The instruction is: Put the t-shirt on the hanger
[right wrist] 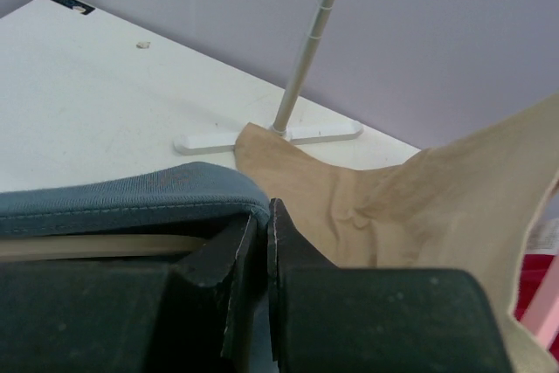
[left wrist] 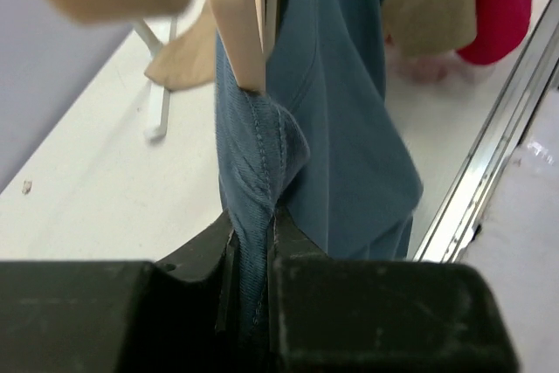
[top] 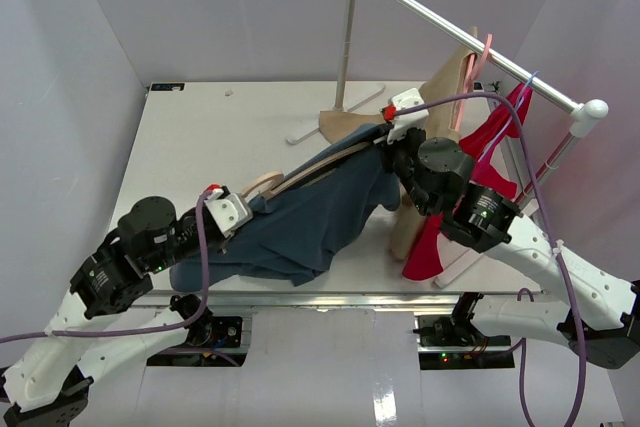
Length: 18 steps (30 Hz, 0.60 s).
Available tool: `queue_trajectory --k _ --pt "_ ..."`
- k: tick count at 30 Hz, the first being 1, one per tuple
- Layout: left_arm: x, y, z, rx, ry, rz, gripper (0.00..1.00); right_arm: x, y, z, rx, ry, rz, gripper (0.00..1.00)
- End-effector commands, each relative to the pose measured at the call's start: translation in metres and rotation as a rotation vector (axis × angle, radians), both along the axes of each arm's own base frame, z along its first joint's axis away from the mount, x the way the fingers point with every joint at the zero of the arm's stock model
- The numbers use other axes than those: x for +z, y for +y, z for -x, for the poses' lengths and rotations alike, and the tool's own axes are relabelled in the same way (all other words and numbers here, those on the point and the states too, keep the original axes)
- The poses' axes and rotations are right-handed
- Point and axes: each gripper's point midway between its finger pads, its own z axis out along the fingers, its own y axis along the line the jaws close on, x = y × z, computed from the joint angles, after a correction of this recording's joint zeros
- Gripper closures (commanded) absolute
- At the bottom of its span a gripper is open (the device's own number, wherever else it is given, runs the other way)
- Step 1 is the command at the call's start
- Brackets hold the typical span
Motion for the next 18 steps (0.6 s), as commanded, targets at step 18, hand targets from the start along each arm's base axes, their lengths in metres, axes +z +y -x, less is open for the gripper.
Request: queue_trajectory --k 18 --pt "-0.018 -0.032 0.033 -0.194 0.164 0.052 1.0 -0.026 0.096 0.122 0.961 0.29 0.083 0.7"
